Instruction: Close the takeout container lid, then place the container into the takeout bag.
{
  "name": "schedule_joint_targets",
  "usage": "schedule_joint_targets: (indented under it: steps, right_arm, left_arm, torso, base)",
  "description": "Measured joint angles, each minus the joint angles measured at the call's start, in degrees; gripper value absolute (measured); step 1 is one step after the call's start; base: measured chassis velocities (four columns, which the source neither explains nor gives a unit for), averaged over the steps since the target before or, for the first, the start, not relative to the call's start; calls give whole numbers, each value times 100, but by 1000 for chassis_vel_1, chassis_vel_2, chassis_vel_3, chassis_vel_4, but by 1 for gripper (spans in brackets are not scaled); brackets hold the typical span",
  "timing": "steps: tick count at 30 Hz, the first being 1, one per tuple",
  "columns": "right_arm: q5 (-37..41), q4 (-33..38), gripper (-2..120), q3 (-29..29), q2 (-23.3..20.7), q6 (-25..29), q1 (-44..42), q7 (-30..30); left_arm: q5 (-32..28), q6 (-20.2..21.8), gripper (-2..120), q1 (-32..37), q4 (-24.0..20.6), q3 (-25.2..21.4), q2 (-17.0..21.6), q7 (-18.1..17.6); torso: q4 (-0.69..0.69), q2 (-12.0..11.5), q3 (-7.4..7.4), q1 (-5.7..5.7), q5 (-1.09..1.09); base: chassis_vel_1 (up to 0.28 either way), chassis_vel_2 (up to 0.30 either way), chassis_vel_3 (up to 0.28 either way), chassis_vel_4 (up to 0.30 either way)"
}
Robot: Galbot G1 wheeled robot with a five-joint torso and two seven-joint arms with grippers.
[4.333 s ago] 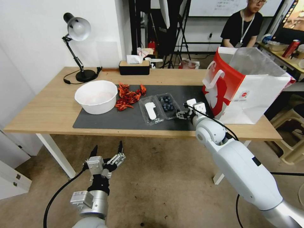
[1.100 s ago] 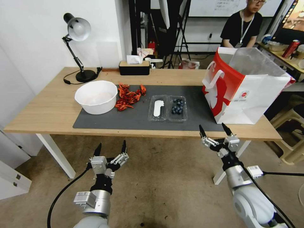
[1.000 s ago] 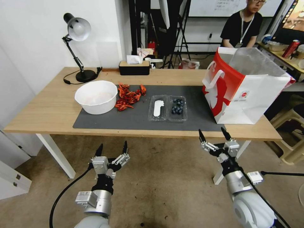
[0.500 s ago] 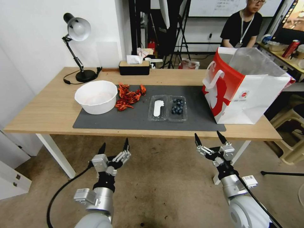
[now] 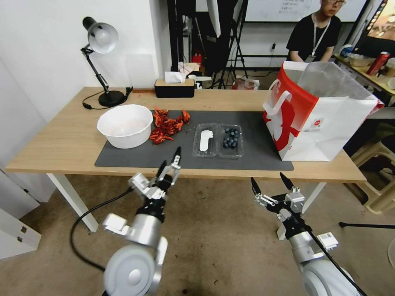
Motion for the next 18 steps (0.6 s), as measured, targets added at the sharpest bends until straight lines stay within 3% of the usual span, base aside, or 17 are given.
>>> schedule_joint_targets:
  steps: [6,10,18]
  right_arm:
    - [-113,85,100,72,114,43,-247,-9]
    - [-190,87,100,136,218,94,-380,-17]
    - [-253,79,100,228,330,137,-453,-19]
  left_arm:
    - [-275,33,100,-552,345,477,-105,-585]
    - [-366,174,100,-1151,680,841,-259,-1330]
    - [-671,308,100,-2045,1141,1031,-600,-1946]
  torso:
    - [0,0,0,0,0]
    - [1,0,0,0,1]
    - [0,0,0,0,1]
  base:
    - [0,0,0,0]
    - [0,0,0,0]
    - [0,0,0,0]
